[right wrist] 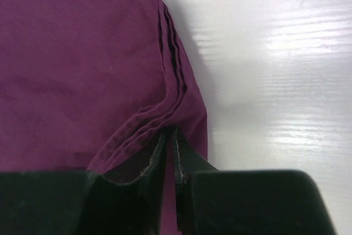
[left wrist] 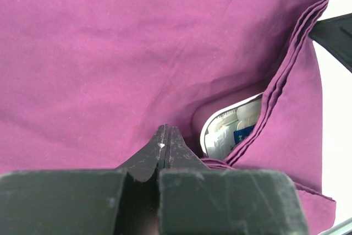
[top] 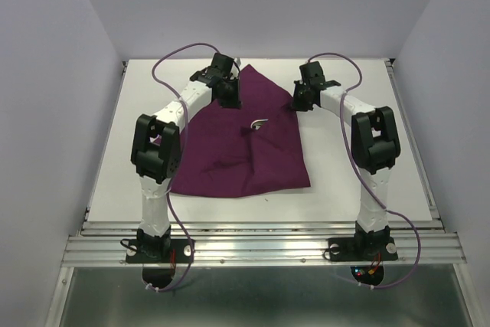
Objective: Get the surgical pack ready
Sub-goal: Pack the surgical kit at the center of the board.
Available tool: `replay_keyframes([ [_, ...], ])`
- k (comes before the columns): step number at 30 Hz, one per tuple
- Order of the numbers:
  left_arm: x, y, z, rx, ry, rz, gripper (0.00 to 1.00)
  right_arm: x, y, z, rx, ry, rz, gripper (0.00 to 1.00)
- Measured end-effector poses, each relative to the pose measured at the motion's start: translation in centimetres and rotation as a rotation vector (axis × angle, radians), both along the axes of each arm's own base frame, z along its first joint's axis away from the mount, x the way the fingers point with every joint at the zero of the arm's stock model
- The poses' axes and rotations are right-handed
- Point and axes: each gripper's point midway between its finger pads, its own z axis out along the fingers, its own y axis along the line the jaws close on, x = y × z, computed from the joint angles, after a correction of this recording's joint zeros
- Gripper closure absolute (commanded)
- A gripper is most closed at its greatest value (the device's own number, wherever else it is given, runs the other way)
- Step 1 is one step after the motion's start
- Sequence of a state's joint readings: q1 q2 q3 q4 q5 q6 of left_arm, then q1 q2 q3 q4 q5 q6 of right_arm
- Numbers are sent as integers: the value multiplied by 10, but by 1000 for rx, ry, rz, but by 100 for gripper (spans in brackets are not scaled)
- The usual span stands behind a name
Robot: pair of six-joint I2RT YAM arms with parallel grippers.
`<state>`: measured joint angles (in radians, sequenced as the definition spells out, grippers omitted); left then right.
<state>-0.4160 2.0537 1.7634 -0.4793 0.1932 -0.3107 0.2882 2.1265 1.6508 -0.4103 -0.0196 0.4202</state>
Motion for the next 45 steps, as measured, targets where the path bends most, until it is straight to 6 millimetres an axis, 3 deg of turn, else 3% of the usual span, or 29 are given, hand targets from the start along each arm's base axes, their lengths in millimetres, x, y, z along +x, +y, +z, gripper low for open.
replay_keyframes([
  [14, 27, -2, 2, -16, -13, 6, 93, 6, 35, -26, 45, 48, 78, 85],
  [21, 59, 2, 5, -21, -47, 10, 51, 10, 47, -27, 48, 42, 95, 86],
  [25, 78, 12, -3, -12, -54, 26, 42, 10, 52, -27, 50, 39, 100, 86],
  [35, 123, 42, -46, 28, -80, 38, 34, 10, 52, -27, 50, 39, 101, 86],
  [45, 168, 47, -66, 35, -194, 44, 28, 10, 53, -28, 55, 38, 96, 86],
])
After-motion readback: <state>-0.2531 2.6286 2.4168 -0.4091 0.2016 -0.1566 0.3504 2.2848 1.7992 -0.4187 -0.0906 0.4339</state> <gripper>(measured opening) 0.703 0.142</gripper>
